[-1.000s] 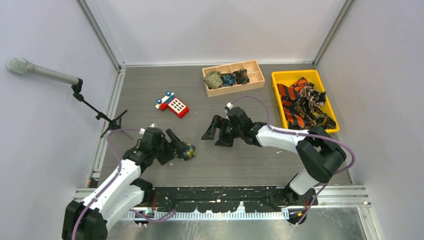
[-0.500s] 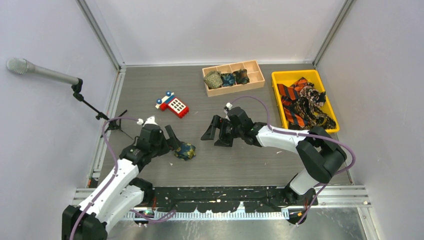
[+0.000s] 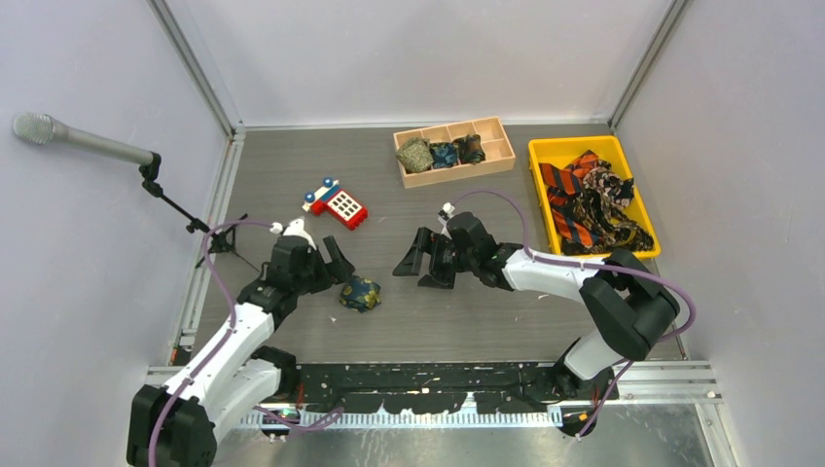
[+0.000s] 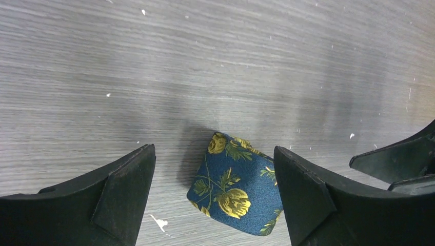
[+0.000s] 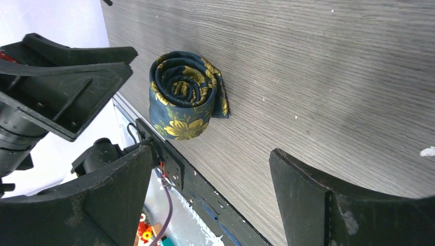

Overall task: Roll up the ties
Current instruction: Pick up the tie at the center of the board.

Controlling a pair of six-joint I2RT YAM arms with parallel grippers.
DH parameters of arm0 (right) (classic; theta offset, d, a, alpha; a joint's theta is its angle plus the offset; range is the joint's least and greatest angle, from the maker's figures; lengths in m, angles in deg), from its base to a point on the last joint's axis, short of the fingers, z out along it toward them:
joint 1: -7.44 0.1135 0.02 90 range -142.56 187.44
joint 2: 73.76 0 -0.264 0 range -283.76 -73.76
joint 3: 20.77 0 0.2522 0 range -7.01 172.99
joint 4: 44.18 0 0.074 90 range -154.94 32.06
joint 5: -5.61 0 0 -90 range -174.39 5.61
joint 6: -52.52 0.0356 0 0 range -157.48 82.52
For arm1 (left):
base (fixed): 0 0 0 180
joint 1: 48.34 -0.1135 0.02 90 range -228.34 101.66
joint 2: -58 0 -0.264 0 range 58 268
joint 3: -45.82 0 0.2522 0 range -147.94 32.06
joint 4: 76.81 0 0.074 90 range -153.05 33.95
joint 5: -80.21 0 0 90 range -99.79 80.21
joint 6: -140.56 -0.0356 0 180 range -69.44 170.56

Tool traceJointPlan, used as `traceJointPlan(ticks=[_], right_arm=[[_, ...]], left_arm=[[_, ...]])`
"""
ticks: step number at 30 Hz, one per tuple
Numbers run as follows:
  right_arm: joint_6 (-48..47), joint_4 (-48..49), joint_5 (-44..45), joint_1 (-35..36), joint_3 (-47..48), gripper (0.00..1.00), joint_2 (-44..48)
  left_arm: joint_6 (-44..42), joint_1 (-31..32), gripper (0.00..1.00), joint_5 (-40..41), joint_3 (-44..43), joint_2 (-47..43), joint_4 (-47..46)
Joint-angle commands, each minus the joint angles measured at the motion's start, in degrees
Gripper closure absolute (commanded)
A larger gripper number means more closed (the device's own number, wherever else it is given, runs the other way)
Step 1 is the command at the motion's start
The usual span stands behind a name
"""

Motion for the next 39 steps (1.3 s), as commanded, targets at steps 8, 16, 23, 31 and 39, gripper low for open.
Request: traceJointPlan(ticks=[8, 16, 23, 31, 39], right_arm=[[-0.32, 3.28, -1.08, -0.07, 0.41, 0.12, 1.26], [0.11, 3.80, -1.30, -0.09, 0.51, 0.12, 0.90], [0.15, 4.40, -1.54, 0.16, 0.75, 0.12, 0.90], [3.31, 7.88, 2.50, 4.40, -0.18, 0.12, -0.90], [8.03, 16.08, 4.78, 10.58, 1.25, 0.12, -10.01]], left_arm=[[10.50, -1.03, 0.18, -10.38, 5.54, -0.28, -7.33], [20.92, -0.95, 0.23, -12.60, 12.79, -6.06, -9.53], [27.82, -0.95, 0.25, -12.60, 15.48, -8.64, -9.24], [34.05, -0.94, 0.26, -9.15, 16.95, -18.09, -2.64], [30.72, -0.86, 0.23, -4.82, 14.81, -27.53, 9.48]])
